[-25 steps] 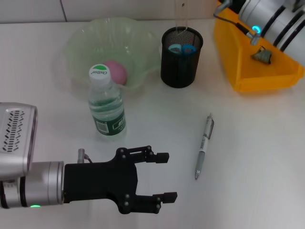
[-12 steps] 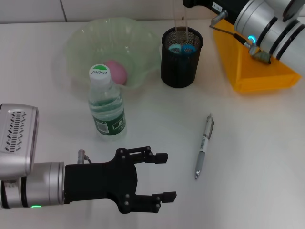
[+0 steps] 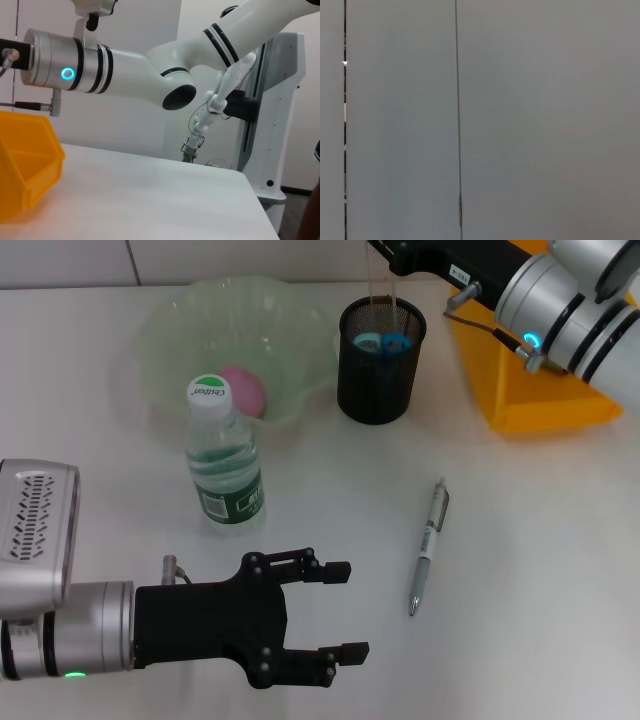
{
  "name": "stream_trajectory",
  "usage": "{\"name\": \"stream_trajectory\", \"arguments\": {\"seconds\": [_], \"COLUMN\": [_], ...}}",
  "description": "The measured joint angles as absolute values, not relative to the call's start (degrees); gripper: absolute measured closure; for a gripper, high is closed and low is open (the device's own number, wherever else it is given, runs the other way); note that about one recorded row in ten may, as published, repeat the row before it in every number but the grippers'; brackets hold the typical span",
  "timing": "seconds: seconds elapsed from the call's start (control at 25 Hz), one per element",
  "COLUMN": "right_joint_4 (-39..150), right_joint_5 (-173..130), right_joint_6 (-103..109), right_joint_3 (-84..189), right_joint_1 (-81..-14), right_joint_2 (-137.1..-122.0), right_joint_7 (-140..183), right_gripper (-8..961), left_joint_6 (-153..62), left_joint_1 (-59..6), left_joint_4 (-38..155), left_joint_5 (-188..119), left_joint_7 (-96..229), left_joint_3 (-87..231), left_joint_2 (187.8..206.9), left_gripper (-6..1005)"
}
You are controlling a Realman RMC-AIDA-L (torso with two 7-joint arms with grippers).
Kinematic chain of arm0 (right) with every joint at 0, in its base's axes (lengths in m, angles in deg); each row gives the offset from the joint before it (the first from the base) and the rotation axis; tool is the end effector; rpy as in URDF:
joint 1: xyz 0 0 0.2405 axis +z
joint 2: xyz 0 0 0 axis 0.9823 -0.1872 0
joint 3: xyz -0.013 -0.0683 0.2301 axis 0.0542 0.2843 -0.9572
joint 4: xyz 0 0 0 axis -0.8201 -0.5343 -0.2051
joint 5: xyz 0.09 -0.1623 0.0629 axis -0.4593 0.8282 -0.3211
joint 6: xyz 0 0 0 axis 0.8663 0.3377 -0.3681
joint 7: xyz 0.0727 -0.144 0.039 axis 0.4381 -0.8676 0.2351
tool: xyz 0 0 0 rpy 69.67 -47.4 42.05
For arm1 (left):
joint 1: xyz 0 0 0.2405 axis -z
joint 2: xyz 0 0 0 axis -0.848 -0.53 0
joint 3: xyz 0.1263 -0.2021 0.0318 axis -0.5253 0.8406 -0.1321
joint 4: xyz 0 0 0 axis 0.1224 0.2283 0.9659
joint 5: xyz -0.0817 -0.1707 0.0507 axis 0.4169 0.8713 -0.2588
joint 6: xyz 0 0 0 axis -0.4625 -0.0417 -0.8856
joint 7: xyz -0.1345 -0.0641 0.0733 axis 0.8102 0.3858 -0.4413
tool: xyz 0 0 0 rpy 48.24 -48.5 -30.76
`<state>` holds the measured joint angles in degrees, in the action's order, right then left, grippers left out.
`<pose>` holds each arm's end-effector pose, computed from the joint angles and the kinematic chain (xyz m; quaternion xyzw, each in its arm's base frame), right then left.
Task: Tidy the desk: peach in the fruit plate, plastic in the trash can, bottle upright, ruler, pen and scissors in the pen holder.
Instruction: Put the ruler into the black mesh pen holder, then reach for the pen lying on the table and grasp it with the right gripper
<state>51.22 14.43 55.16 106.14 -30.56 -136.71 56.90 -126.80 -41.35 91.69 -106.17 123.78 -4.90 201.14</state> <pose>0.1516 0.4245 -0.0396 -0.8380 0.1480 0.3693 0.3734 -0.2199 0.2241 -0.0755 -0.9517 -0.0828 -0.2950 0.0216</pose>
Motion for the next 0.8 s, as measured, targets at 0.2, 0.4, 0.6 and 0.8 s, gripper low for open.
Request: {"name": "stream_trajectory", "arguments": {"seconds": [0.2,0.4,0.6,0.8], "right_joint_4": [51.3,50.8,46.3,33.4], "right_joint_5": [14.4,14.7,15.1,15.1], "right_joint_6": [56.0,59.2,63.9,68.7], "right_joint_3": [105.9,106.2,106.5,109.3], "right_joint_1": [-31.6,-33.4,-37.8,-46.7], "right_joint_2": [-136.71,-136.69,-136.49,-136.29], "right_joint_7": [57.5,59.8,65.3,75.7], "right_gripper": [568,372,265,158], "left_joint_6": [-126.7,-126.6,-127.1,-127.2], "left_joint_1": [-41.4,-41.5,-41.6,-41.6], "left_joint_4": [91.7,91.7,91.7,91.7], "left_joint_5": [-106.2,-105.9,-105.7,-105.6], "left_joint_7": [123.8,123.8,123.9,124.0], "left_joint_3": [-4.8,-4.5,-4.4,-4.3], "left_joint_2": [201.15,201.14,201.15,201.15], "left_gripper": [216,216,216,216]}}
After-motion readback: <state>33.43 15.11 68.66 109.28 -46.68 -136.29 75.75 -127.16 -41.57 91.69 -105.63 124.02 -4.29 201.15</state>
